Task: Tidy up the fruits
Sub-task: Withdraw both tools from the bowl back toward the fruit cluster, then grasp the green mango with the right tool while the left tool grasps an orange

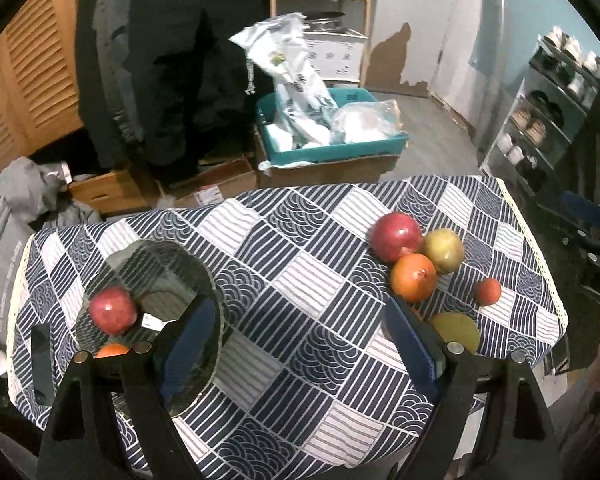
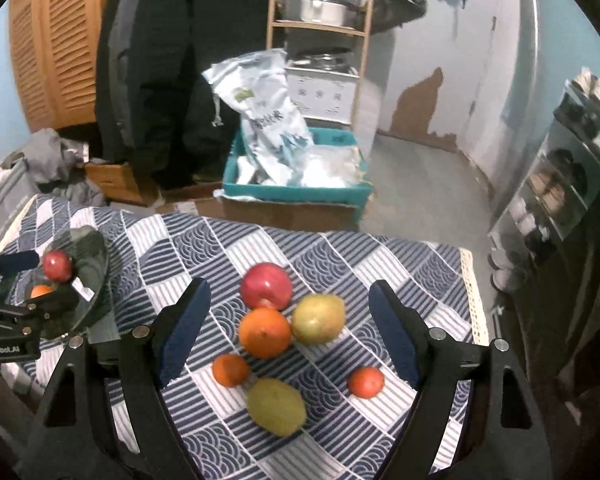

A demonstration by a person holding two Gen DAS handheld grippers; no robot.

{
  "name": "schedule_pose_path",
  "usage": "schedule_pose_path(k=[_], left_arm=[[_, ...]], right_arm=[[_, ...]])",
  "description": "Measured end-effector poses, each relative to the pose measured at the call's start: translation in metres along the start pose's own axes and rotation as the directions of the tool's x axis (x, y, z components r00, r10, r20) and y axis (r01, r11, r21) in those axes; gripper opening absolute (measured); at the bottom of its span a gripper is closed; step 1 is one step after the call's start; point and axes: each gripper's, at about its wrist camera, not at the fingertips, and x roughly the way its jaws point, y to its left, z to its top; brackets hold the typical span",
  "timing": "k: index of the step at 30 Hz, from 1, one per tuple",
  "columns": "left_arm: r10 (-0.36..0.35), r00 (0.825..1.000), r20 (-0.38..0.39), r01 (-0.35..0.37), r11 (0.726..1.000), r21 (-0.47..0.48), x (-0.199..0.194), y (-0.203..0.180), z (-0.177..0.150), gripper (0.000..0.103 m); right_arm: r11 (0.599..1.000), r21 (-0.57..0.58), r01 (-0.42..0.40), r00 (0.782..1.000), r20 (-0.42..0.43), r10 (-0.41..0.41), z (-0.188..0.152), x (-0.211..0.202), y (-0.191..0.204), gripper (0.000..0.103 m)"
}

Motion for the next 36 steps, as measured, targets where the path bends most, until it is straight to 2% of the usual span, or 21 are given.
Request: schedule_pose_path(k=[10,15,23,30,36], left_arm=[[0.001,0.999,-0.043,0.001,0.998,0.062,0.023,-0.029,-0.006,0.088],[-0.006,0.997,-0.078,0.011,0.997,0.074,0.041,-0.034,-0.013,0.088],[0.012,0.991,-0.135,0.002,0.994,0.108,0.073,-0.039,-0.026,0.088],[0.019,0.978,-0.21,0.001,0.995,0.096,0.103,-0.036,-0.04,0.088],[0.039,0.973,-0.227,-0.012,0.993,0.12,0.113,-0.038,-0.047,0.088]], right_arm=[[0.999,0.028,-0.021,0.997,-0.067,0.023,-0.024,0.017,-0.021,0.081],[0.998,0.035,-0.051,0.989,-0.134,0.055,-0.04,0.038,-0.026,0.081],[0.993,0.041,-0.11,0.954,-0.275,0.117,-0.072,0.079,-0.022,0.081],[0.991,0.016,-0.13,0.921,-0.368,0.127,-0.095,0.104,-0.013,0.081],[0.988,-0.005,-0.153,0.887,-0.442,0.136,-0.112,0.125,-0.004,0.081]])
